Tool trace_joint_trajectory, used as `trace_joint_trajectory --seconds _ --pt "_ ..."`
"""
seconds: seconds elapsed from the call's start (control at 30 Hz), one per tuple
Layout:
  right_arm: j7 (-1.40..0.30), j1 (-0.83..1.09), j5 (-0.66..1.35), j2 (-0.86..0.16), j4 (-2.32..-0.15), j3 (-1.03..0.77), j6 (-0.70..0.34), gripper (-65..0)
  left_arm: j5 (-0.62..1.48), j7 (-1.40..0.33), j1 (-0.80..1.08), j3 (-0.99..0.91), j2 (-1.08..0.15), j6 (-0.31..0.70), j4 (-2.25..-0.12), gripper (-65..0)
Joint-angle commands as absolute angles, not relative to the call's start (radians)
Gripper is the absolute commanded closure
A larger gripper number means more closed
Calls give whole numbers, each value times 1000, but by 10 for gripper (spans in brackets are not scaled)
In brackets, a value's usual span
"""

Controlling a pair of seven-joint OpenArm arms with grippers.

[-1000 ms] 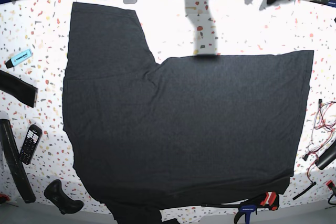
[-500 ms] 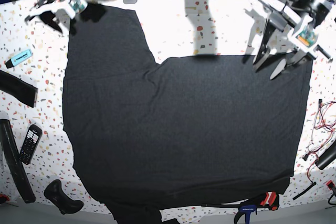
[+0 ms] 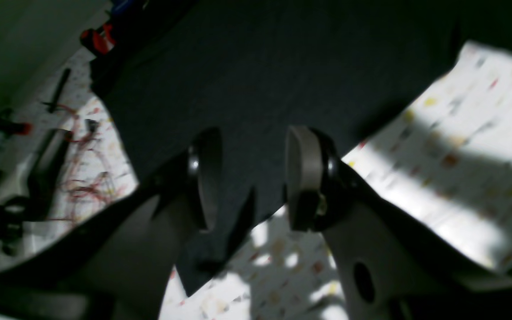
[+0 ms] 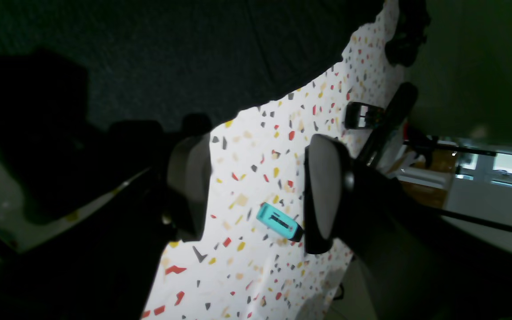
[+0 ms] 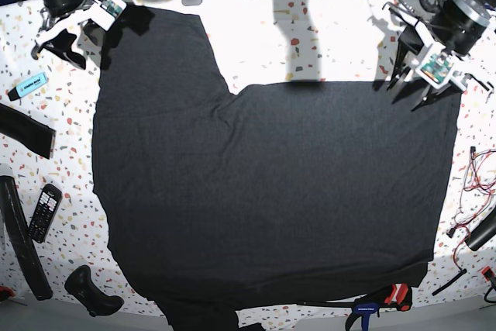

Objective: Fold the T-shirt properly
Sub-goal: 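Move both grippers down to the shirt's shoulder corners and grasp them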

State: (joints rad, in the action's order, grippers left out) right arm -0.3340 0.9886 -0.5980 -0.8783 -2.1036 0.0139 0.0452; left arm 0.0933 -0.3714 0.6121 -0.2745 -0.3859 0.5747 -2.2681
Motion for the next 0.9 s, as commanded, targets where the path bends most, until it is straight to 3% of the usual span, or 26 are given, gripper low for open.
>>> trace_joint_trajectory --seconds 0.0,0.13,0.23,0.4,0.67,0.87 --pt "-334 995 -607 -889 -2118 7 61 -347 101 -342 615 -279 -418 589 -2285 -232" --pt "-341 995 -606 -889 -2118 7 60 -347 101 -324 614 -279 -538 622 -2284 -245" --pt "-341 995 -606 -889 -2118 7 61 -347 102 -321 615 -279 -618 622 -2280 -330" --pt "-340 994 -606 -889 -2118 7 61 -347 90 -191 614 -279 -649 622 -2181 -353" --pt "-337 992 -607 -889 -2119 7 73 -347 -320 153 546 -197 -649 610 -1861 -352" --pt "-337 992 -606 -889 -2119 7 133 -347 -538 176 408 -21 -664 495 -1683 -352"
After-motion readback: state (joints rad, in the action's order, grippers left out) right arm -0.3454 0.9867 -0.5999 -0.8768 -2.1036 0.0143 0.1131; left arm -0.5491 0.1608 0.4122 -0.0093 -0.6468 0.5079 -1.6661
